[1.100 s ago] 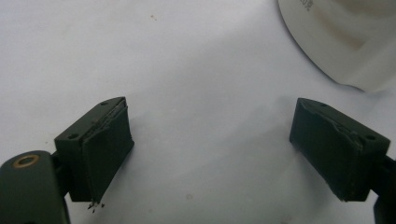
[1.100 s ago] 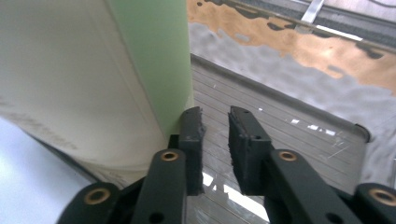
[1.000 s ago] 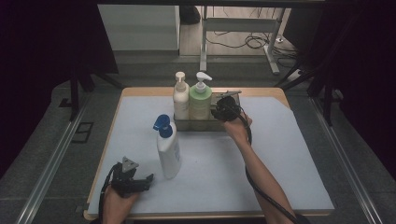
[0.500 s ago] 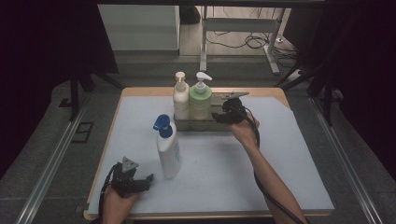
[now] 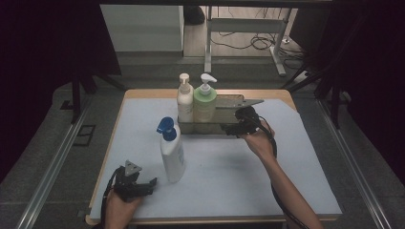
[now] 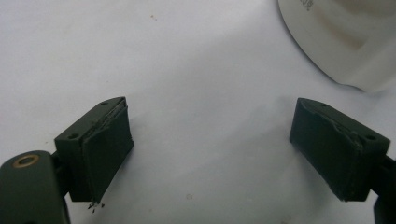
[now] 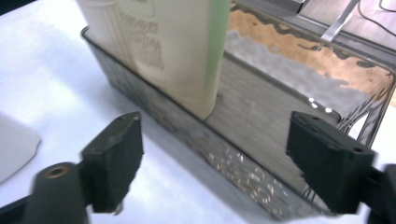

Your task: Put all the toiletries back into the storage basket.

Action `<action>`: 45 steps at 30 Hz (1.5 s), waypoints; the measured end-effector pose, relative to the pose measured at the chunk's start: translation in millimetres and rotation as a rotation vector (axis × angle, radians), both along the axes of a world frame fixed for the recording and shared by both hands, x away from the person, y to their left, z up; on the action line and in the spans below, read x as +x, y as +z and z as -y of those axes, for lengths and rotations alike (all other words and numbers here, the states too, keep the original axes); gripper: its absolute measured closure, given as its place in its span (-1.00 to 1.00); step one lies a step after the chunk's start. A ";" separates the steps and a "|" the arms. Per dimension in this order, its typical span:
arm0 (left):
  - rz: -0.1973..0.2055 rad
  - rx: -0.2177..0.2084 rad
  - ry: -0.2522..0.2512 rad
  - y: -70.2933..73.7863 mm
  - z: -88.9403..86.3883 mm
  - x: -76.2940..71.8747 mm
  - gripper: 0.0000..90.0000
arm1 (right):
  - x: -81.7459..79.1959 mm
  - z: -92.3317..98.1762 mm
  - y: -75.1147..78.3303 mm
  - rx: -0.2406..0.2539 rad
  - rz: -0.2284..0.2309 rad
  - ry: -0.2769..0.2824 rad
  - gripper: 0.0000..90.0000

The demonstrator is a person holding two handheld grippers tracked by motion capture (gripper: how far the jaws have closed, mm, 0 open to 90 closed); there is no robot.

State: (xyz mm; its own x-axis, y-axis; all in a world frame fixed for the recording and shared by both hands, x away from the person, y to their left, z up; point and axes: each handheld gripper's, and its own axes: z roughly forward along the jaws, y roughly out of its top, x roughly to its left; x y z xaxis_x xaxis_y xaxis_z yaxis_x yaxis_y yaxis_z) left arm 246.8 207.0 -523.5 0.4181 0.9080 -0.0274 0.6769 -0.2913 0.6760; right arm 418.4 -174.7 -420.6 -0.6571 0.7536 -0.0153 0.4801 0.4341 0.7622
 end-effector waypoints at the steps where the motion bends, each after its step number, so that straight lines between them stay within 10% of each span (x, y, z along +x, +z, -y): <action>1: -0.001 -0.003 0.000 -0.1 0.1 0.0 -0.73 | -1.7 1.4 0.2 -0.001 0.000 0.004 -0.72; 16: -0.001 -0.002 0.000 -0.1 0.1 -0.1 -0.73 | -39.2 19.0 3.5 -0.033 0.069 0.076 -1.00; 45: 0.000 -0.004 0.001 -0.1 0.3 -0.2 -0.73 | -103.0 85.2 -35.6 -0.041 -0.011 -0.017 -1.00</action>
